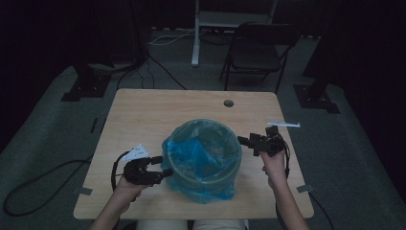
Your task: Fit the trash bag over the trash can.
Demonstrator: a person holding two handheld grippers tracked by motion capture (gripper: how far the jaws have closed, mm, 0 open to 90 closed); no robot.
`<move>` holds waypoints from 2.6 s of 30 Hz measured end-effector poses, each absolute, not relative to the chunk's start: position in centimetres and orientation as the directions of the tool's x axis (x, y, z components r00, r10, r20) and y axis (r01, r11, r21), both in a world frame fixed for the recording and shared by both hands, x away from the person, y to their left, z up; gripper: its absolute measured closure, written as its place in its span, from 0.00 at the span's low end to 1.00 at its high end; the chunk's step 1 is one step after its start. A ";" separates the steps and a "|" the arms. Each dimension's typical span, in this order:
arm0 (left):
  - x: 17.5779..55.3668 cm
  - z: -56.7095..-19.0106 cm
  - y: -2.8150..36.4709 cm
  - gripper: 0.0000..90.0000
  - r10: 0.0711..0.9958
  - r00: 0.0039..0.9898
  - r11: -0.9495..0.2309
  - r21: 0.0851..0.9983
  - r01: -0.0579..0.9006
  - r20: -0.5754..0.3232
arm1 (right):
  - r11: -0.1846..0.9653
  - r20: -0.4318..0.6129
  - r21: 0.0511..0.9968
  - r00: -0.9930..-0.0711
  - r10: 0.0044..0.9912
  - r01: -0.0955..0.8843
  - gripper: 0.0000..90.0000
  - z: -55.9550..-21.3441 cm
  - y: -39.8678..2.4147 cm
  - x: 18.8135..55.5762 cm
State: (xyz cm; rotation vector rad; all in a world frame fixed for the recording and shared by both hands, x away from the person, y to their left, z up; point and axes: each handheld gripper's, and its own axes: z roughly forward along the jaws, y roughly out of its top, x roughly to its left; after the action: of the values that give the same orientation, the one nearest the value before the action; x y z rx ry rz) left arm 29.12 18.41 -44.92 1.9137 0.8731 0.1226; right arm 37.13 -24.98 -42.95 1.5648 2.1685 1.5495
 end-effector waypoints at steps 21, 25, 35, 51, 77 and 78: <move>34.1 -45.4 14.0 0.09 0.632 0.731 -0.283 0.802 0.526 -0.257 | -0.117 0.473 0.735 -0.382 0.794 0.667 0.20 -42.2 -31.4 35.5; 33.5 -45.8 14.8 0.05 0.626 0.742 -0.287 0.815 0.504 -0.239 | -0.133 0.477 0.750 -0.391 0.787 0.648 0.20 -41.6 -31.7 35.3; 30.8 -47.5 19.4 0.03 0.688 0.716 -0.281 0.868 0.409 -0.115 | -0.135 0.469 0.825 -0.531 0.705 0.550 0.20 -39.2 -30.4 35.5; 26.5 -50.6 28.2 0.00 0.844 0.526 -0.210 0.841 0.499 -0.101 | 0.020 0.308 0.927 -0.792 0.527 0.374 0.20 -34.4 -22.6 39.0; 25.2 -51.5 30.5 0.00 0.896 0.442 -0.184 0.871 0.456 -0.042 | 0.690 0.217 0.612 -0.921 0.323 0.386 0.21 -38.0 -9.6 42.9; 25.2 -51.5 30.5 0.00 0.898 0.439 -0.186 0.870 0.456 -0.038 | 0.706 0.209 0.596 -0.923 0.324 0.383 0.21 -38.2 -9.2 42.9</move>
State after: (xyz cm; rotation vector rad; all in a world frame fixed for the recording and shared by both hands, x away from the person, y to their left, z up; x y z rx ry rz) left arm 25.20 30.46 -51.53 1.8093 1.1575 0.6293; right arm 42.86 -9.23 -38.18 0.6191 2.9834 1.0744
